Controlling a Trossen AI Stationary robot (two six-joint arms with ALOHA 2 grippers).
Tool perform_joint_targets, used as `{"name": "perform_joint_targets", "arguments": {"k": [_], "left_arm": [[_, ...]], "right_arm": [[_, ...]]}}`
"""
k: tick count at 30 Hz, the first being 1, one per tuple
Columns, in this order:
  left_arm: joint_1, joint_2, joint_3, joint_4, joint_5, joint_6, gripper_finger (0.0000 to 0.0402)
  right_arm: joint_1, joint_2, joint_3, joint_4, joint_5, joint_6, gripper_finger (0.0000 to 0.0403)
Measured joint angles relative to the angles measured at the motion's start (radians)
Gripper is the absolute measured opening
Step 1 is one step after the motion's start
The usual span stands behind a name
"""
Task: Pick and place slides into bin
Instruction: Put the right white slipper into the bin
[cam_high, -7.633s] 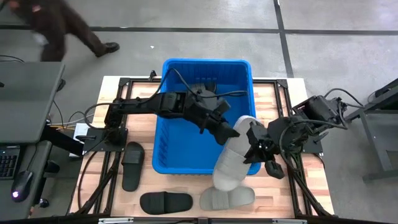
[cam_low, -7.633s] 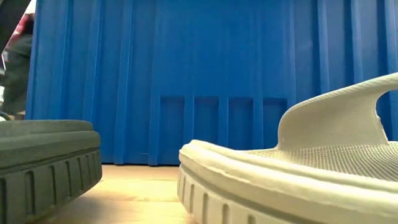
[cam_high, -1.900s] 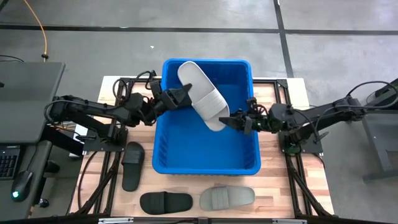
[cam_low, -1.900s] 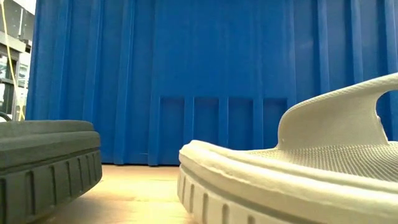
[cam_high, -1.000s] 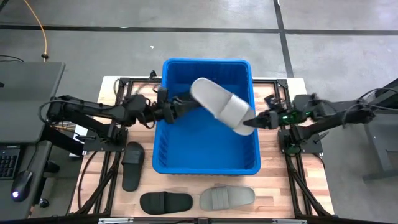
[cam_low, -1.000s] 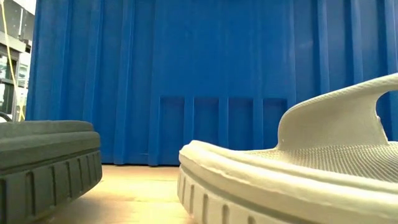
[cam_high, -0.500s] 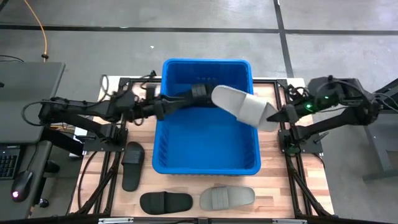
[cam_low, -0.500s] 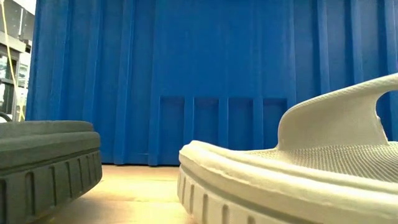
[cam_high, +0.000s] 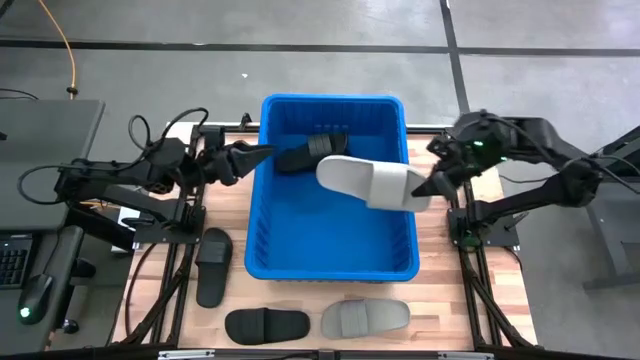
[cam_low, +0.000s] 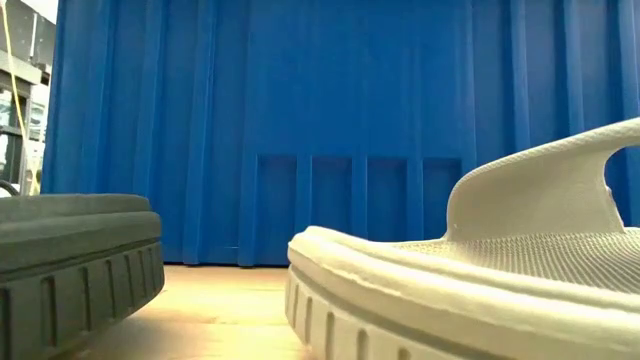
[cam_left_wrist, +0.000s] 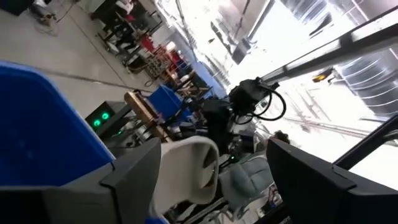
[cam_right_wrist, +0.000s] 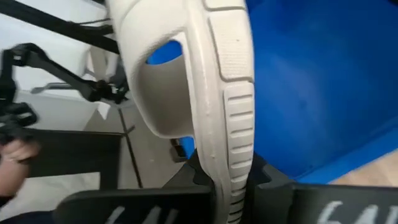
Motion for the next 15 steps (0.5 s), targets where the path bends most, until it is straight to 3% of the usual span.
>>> {"name": "perform_joint_targets", "arguments": {"k": [7, 15], "left_arm": [[-0.001, -0.032, 0.0, 0.031, 0.049, -0.011, 0.0277], [-0.001, -0.067, 0.0, 0.049, 0.141, -0.105, 0.027]], "right_arm": [[-0.11, 0.154, -0.002, 0.016, -0.058, -0.086, 0.0], [-0.158, 0.348, -0.003, 0.143, -0.179, -0.033, 0.0]]}}
